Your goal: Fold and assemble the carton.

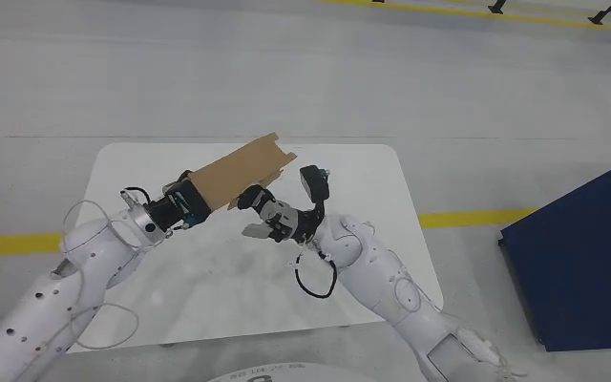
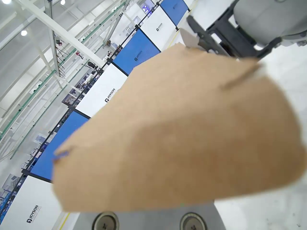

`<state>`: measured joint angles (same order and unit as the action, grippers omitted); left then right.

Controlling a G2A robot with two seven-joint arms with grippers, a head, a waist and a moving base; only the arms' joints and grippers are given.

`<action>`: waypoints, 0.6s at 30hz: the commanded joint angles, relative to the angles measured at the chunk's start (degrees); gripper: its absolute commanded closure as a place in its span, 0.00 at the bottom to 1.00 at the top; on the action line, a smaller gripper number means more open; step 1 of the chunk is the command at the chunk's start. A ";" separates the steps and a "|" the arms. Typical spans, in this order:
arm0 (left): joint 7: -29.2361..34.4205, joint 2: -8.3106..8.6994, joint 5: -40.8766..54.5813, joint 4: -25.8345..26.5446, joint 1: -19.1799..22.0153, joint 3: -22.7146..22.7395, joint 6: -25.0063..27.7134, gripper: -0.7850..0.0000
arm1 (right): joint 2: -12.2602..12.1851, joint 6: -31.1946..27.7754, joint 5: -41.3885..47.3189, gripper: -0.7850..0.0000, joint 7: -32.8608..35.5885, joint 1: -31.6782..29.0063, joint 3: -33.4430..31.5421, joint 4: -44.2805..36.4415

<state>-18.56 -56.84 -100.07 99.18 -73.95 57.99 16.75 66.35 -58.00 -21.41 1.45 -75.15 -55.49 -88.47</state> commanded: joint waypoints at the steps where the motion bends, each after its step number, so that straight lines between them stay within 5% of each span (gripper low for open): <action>1: -0.11 -0.12 0.47 -0.37 0.12 0.07 0.14 1.00 | -0.04 0.00 -0.09 0.00 -0.35 -0.39 -0.45 -0.58; 18: -2.59 -0.80 3.46 -1.40 -0.22 1.20 2.13 1.00 | -1.17 0.00 -1.60 0.00 -5.20 -5.30 -6.12 -4.59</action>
<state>-21.19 -57.60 -96.42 97.82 -74.21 59.15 18.96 65.23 -58.00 -22.89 -3.62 -80.27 -61.48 -92.89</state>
